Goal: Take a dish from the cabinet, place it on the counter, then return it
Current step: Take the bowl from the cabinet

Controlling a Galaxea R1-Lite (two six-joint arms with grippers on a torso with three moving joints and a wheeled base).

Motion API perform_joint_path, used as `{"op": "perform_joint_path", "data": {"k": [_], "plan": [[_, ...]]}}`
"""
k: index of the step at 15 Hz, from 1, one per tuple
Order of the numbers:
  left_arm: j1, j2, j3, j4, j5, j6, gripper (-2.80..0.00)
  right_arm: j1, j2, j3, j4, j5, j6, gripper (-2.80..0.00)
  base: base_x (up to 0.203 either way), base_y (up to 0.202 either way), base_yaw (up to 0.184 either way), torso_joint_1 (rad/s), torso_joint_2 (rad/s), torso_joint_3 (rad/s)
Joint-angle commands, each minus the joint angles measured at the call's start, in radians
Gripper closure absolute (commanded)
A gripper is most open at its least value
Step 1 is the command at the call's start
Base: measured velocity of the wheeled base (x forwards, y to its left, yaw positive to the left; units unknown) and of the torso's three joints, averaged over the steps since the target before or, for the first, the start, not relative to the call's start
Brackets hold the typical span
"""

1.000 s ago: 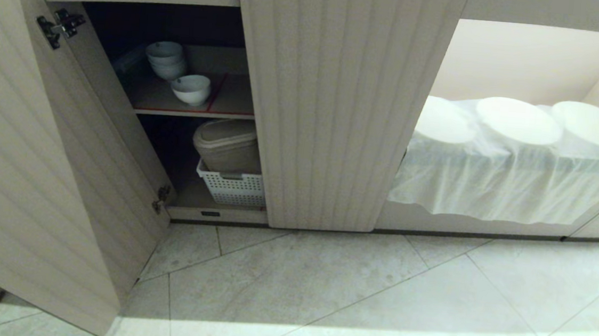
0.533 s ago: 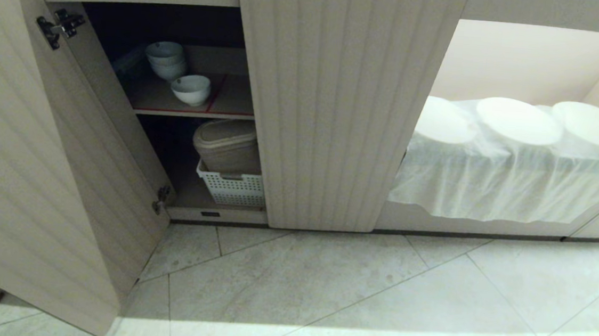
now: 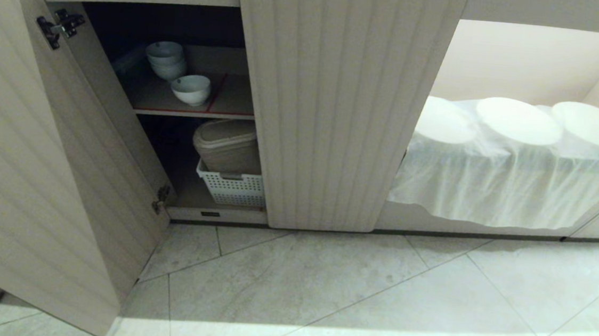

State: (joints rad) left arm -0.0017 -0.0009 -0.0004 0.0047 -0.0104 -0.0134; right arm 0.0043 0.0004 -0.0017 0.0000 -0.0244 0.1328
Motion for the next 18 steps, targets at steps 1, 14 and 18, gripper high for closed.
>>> {"op": "perform_joint_path", "data": {"k": [1, 14, 18], "plan": [[0.0, 0.001, 0.0, 0.0, 0.0, 0.0, 0.0, 0.0, 0.0, 0.0, 0.0, 0.0, 0.001, 0.0, 0.0, 0.0, 0.0, 0.0, 0.0, 0.0], [0.0, 0.001, 0.0, 0.0, 0.0, -0.002, 0.0, 0.0, 0.0, 0.0, 0.0, 0.0, 0.001, 0.0, 0.0, 0.0, 0.0, 0.0, 0.0, 0.0], [0.0, 0.001, -0.001, 0.0, 0.0, -0.002, 0.0, 0.0, 0.0, 0.0, 0.0, 0.0, 0.001, 0.0, 0.0, 0.0, 0.0, 0.0, 0.0, 0.0]]}}
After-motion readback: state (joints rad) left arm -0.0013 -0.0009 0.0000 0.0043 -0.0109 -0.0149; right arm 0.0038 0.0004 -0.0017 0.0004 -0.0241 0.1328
